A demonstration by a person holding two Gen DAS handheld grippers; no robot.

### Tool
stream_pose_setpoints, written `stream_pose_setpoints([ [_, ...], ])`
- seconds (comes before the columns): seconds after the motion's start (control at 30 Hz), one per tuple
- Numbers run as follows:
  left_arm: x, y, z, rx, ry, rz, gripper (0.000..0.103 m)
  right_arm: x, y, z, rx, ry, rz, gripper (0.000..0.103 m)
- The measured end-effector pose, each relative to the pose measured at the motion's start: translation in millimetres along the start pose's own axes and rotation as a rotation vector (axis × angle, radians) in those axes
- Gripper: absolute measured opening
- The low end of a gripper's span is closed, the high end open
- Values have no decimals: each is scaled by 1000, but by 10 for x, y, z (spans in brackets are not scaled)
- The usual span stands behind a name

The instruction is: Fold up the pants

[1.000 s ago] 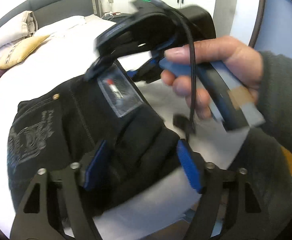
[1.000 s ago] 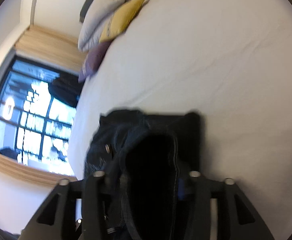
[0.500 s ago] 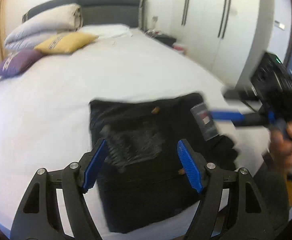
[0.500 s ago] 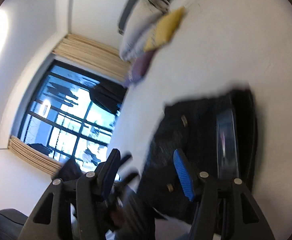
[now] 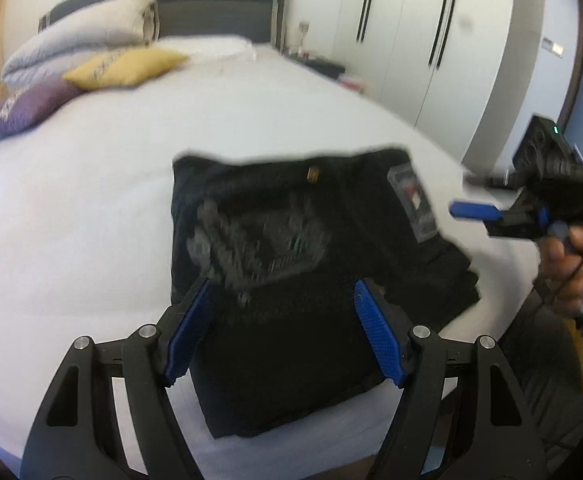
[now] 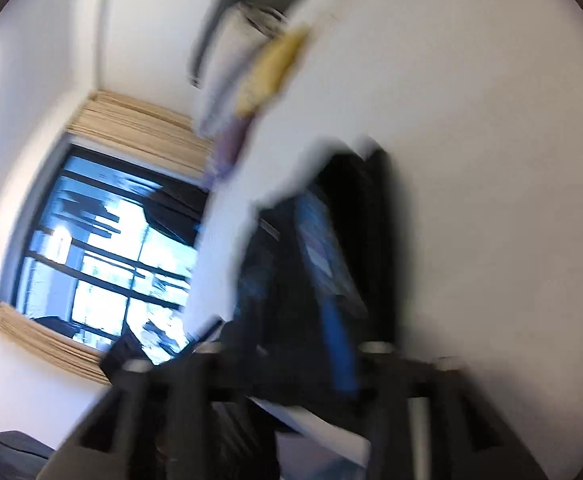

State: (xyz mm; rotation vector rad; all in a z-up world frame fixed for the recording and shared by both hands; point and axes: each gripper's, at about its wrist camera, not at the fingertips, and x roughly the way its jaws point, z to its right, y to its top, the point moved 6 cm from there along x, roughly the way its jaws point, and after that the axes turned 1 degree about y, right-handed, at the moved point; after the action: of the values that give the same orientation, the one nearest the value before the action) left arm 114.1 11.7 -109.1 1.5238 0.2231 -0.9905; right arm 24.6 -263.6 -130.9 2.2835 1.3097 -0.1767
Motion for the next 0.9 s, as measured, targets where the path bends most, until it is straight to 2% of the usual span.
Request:
stream_pose_setpoints([
  [0.03,-16,43,12,3,2,1,71,13,103,-106,-13,27,15,63],
  [0.17,191,114,34,-5,4,-27,71,473,482,-295,-35,42,-37,66],
  [0.23,408,57,14,-6,14,-87,71,736,581,-198,-7,14,-62,70],
  [0.27,485,15,-1,-8,16,-98,71,857,628,-5,37,-56,-66,69],
  [0.3,535,-25,-20,-15,2,-95,71,948,662,126,72,-98,-73,68],
  [0.37,573,-65,-47,-25,-11,-89,71,966,647,379,126,-90,-72,49],
  [0.47,541,-30,-43,-25,-11,-96,71,728,534,398,112,-74,-40,49],
  [0.53,431,63,-49,-49,-18,-81,72,545,457,316,99,-86,-28,54],
  [0.63,253,315,-94,-53,-22,-4,75,274,254,17,93,40,-5,65],
  [0.7,315,496,-155,-45,-32,1,77,232,58,-201,71,132,-26,71],
  [0.73,377,574,-182,-34,-34,-4,77,267,-64,-231,64,132,-58,71],
  [0.8,576,702,-246,-9,-28,-42,77,378,-270,-185,55,91,-110,71],
  [0.83,769,737,-290,-4,-35,-104,77,417,-341,-94,60,57,-122,71],
  [0.9,1063,702,-379,1,-3,-189,77,462,-416,134,111,31,-121,60],
])
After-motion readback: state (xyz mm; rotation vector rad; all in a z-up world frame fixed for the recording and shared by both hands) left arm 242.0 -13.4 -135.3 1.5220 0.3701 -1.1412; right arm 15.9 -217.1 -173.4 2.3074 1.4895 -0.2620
